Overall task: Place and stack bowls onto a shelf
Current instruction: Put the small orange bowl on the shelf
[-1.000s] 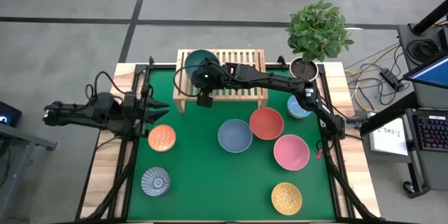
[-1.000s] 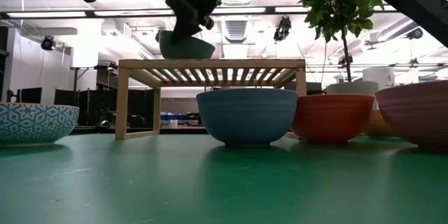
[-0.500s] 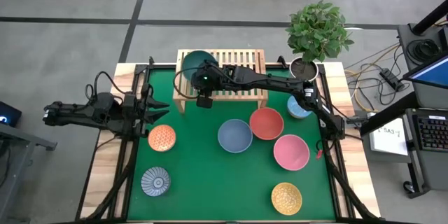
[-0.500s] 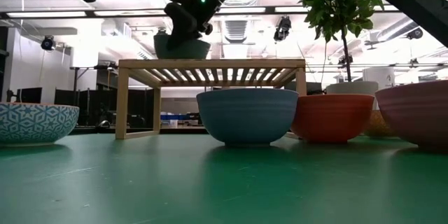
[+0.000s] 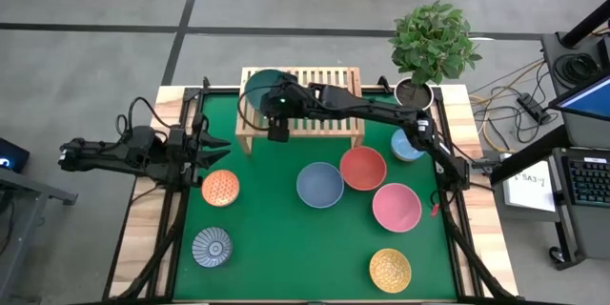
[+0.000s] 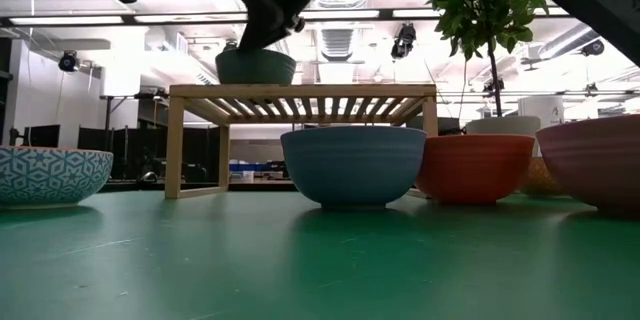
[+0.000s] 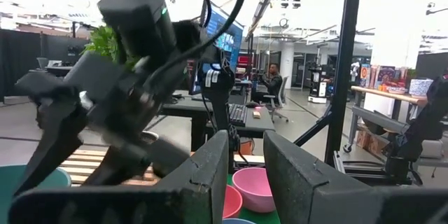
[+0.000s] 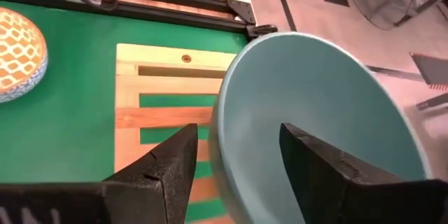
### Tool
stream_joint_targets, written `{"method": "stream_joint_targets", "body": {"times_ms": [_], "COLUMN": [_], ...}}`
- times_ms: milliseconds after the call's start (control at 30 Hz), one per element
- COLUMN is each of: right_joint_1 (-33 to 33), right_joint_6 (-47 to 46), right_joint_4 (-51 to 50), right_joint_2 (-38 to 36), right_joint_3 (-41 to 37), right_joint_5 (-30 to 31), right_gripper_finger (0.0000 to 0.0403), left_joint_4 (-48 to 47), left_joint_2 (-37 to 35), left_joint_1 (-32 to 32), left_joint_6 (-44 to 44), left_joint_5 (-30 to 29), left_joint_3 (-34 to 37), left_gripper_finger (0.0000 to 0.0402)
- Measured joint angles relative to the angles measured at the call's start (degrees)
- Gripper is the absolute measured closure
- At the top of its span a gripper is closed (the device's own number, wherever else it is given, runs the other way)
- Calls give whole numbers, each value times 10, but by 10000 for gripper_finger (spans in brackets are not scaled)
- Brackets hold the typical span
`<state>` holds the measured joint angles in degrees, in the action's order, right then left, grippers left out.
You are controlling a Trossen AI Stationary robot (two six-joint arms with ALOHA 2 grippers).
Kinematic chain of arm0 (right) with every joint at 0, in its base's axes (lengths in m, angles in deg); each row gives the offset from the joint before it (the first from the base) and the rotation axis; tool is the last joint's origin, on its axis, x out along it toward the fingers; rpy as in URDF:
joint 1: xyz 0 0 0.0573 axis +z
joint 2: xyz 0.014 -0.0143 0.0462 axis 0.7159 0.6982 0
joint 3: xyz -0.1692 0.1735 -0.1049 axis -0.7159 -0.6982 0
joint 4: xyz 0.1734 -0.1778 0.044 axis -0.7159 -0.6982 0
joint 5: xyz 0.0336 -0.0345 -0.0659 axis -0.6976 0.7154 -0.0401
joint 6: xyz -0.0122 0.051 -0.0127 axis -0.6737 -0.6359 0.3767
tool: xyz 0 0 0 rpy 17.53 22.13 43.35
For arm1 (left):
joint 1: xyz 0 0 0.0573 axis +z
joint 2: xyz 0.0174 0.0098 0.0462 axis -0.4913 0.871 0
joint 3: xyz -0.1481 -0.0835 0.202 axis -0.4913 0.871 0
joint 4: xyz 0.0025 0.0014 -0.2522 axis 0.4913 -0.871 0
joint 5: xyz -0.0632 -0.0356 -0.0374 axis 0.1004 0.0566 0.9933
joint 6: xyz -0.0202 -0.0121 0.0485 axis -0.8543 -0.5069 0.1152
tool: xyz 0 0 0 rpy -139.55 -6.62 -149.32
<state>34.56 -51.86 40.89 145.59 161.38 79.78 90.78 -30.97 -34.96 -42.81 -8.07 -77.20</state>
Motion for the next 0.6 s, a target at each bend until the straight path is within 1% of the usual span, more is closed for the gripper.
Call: {"method": "stream_joint_targets", "body": {"times_ms": [133, 200, 267, 300, 367, 433, 600], "right_joint_1": [9, 12, 14, 14, 16, 18, 35], "right_joint_6": [15, 16, 22, 25, 30, 31, 20], "right_joint_4": [-56, -79, -90, -91, -80, -53, 48], "right_joint_2": [-34, -54, -76, -89, -119, -156, -263], "right_joint_3": [-2, -14, -41, -62, -113, -175, -346], "right_joint_5": [-20, -57, -115, -141, -170, -177, -178], "right_gripper_finger": [217, 220, 221, 221, 221, 221, 221], "left_joint_4": [-8, -9, -9, -11, -19, -28, -27], "left_joint_2": [3, 5, 9, 10, 13, 15, 20], "left_joint_1": [0, 0, 0, 0, 0, 0, 0], "left_joint_6": [-3, -2, -2, -2, -2, -2, -3], "left_joint_5": [-2, -7, -29, -43, -73, -91, -93], "left_joint_3": [0, 0, 0, 0, 0, 0, -9], "left_gripper_finger": [326, 326, 326, 326, 326, 326, 326]}}
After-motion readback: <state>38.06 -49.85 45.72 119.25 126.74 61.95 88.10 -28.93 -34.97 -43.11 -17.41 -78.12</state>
